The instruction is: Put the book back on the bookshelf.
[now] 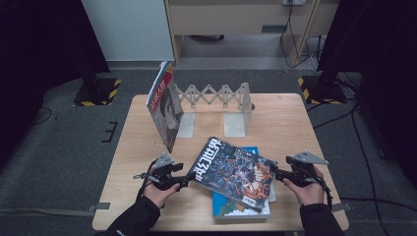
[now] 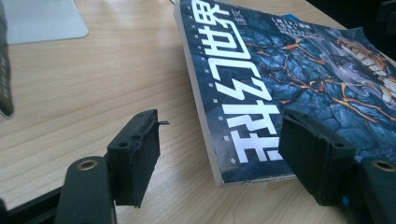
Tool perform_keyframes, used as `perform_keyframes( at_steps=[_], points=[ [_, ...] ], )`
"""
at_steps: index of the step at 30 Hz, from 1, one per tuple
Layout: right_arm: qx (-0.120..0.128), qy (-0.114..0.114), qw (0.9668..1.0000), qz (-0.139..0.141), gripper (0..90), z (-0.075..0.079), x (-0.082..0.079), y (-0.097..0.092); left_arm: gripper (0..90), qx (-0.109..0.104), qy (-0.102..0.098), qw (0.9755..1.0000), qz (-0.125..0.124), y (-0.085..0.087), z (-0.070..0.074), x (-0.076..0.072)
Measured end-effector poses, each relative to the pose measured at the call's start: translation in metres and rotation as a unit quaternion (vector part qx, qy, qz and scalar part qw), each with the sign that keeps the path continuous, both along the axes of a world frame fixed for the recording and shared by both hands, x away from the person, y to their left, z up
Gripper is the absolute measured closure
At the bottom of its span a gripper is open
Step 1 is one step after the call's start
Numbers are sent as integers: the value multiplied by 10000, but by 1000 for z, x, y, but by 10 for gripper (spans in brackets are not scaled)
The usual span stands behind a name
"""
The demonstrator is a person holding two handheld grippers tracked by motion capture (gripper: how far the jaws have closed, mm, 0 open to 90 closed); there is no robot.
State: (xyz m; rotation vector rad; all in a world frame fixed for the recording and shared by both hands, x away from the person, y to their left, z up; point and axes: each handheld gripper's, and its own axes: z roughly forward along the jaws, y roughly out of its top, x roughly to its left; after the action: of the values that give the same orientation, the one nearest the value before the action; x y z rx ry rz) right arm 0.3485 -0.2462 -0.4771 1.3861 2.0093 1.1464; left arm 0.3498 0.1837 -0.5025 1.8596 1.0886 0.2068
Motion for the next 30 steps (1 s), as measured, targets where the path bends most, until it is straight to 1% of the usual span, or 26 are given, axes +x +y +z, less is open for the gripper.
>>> perform_keyframes(
  at_steps=[1,2,3,6,8,14,17,18,19,20,21,24,25,26,27,28,29,30],
  points=[
    [6,38,10000,41,297,0,0,1,286,-30,43,10000,-16,-1,-1,1],
    [6,38,10000,41,297,0,0,1,285,-30,43,10000,-16,-1,-1,1],
    [12,35,10000,65,297,-1,0,2,285,-79,110,9999,-22,-2,-3,1],
    [15,113,9998,178,296,-4,0,8,283,-77,178,9998,-78,-4,-6,3],
    [12,130,9997,216,297,-5,0,11,279,-135,222,9996,-94,-6,-8,4],
    [-22,221,9991,371,290,-9,1,19,262,-202,261,9994,-129,-8,-10,6],
    [-47,246,9989,397,287,-11,2,21,257,-343,333,9988,-141,-10,-13,7],
    [-46,256,9989,400,286,-12,3,22,251,-343,333,9988,-141,-10,-13,7],
    [-63,269,9988,408,285,-13,3,22,244,-438,409,9981,-150,-10,-16,9],
    [-63,269,9988,408,285,-13,3,22,240,-438,409,9981,-150,-10,-16,9],
    [-84,295,9986,427,285,-14,3,23,235,-506,454,9975,-169,-10,-17,10],
    [-73,304,9986,418,283,-14,3,23,230,-578,475,9970,-203,-11,-19,11],
    [-89,317,9986,418,281,-15,4,24,225,-634,497,9965,-233,-12,-21,13],
    [-89,317,9986,418,281,-15,4,24,223,-634,497,9965,-233,-12,-21,13],
    [-137,333,9983,448,277,-16,4,24,219,-701,539,9957,-260,-13,-22,14],
    [-137,333,9983,448,277,-16,4,24,219,-701,539,9957,-260,-13,-22,14],
    [-112,339,9984,428,276,-16,4,25,219,-739,563,9953,-271,-14,-23,15],
    [-110,339,9985,425,275,-16,5,25,219,-829,624,9941,-305,-15,-25,16]
  ],
)
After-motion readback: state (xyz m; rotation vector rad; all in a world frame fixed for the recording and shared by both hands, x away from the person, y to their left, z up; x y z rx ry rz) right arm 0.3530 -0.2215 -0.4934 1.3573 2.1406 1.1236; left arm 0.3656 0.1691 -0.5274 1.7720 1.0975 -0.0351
